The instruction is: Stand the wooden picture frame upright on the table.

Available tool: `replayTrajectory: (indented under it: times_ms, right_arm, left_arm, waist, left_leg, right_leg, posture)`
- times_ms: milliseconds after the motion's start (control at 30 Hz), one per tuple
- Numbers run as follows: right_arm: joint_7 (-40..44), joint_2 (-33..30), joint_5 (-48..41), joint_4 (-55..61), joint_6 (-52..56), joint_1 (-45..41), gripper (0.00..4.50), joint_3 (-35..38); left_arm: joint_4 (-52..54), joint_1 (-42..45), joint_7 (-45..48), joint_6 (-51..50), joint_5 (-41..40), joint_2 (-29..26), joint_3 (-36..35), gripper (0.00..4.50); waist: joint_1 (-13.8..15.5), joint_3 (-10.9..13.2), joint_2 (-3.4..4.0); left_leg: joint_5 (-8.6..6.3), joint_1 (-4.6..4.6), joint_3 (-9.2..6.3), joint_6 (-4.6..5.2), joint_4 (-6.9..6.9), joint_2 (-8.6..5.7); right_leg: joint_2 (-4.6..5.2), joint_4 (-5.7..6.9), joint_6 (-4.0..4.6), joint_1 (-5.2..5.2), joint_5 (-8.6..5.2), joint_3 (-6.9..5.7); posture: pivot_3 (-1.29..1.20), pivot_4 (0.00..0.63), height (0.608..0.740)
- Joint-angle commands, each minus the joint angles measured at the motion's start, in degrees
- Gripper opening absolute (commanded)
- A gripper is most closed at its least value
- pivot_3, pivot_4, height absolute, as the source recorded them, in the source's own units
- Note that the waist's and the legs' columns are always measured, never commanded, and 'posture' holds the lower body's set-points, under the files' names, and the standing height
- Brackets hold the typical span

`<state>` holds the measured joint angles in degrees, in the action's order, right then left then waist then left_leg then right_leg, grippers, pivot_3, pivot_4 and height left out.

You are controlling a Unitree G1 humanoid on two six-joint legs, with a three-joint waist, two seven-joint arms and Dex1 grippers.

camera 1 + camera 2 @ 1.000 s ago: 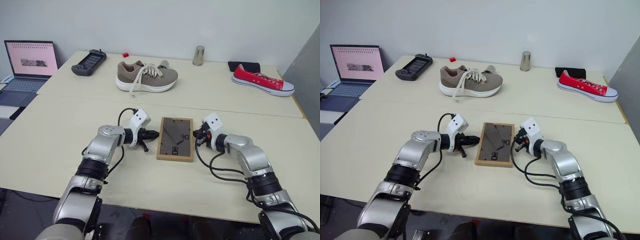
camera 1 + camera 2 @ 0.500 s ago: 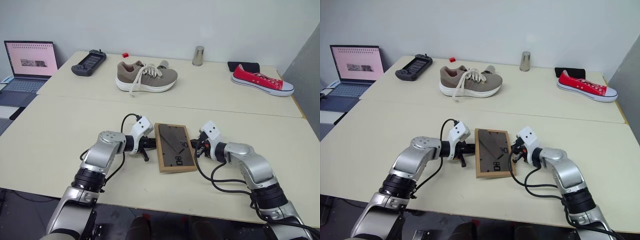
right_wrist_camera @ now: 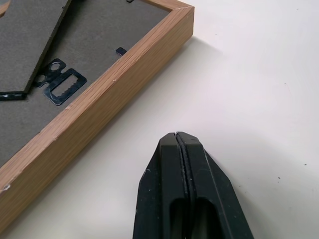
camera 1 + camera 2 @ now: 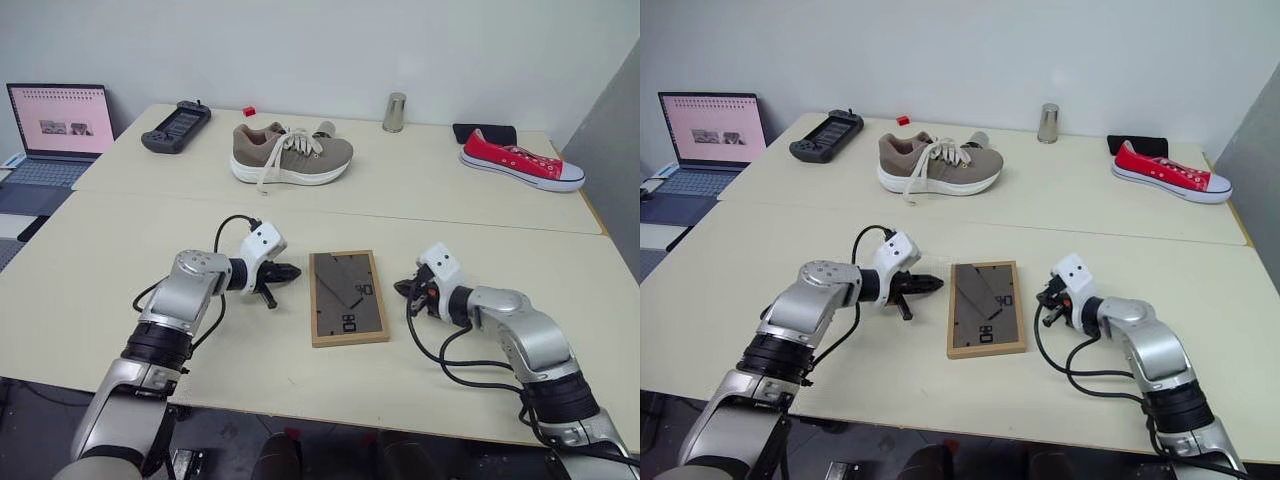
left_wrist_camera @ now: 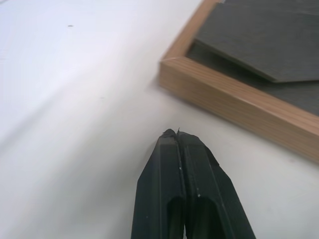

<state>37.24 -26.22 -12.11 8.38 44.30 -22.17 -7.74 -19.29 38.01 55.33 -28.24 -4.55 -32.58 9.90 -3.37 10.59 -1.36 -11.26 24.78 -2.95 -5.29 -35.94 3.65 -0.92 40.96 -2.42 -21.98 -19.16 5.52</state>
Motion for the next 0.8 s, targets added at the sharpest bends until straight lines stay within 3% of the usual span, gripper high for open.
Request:
replayTrajectory:
  times_ms: [33, 567, 800]
  right_arm:
    - [0.0, -0.6, -1.0, 2.2, 0.3, 0.3, 0.00, 1.2]
    - [-0.5, -1.4, -2.3, 3.7, 1.6, 2.0, 0.00, 2.3]
    - [0.0, -4.1, -2.8, 3.7, 0.2, 2.5, 0.00, 4.1]
  left_arm:
    - [-1.5, 1.0, -1.3, 1.5, 1.1, 1.4, 0.9, 0.03]
    - [-11.5, 7.8, -2.9, 9.3, 2.9, 8.3, 1.3, 0.03]
    - [-11.5, 7.1, -2.2, 10.0, 2.5, 6.1, -0.7, 0.03]
  waist:
    - [0.1, 0.0, 0.00]
    - [0.5, 0.0, 0.00]
    - [0.5, 0.0, 0.00]
  left_leg:
    - [0.00, 0.00, 0.00, 0.00, -0.01, -0.01]
    - [0.00, 0.01, -0.02, -0.01, -0.02, -0.04]
    - [0.00, 0.01, -0.02, -0.01, -0.02, -0.04]
  right_leg:
    - [0.01, 0.00, 0.00, 0.03, 0.00, 0.00]
    - [0.02, -0.08, 0.00, 0.15, 0.00, -0.02]
    - [0.02, -0.09, 0.00, 0.15, 0.00, -0.01]
  posture:
    - [0.00, 0.150, 0.740]
    - [0.00, 0.150, 0.740]
    - [0.00, 0.150, 0.740]
